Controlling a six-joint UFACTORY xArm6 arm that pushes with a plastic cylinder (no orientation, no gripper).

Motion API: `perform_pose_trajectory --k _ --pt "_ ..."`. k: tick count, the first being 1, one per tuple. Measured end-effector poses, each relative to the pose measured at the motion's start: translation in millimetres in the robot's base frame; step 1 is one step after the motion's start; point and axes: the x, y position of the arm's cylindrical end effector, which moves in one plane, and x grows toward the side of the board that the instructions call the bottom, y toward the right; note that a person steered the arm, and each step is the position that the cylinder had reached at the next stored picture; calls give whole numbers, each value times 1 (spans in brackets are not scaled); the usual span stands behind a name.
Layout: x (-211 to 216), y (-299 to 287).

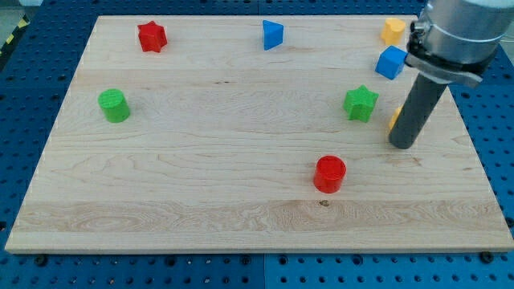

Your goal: Move the green star towards the bottom left side of the board

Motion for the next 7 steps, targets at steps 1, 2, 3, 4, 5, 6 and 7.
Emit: perform_pose_trajectory --k 1,2,3,4,5,6,7 --pt "-5 23" --pt "-3 20" --pt "18 -42" --pt "6 -106" --pt "-31 -141" --pt "-90 -120" --pt "-115 -73"
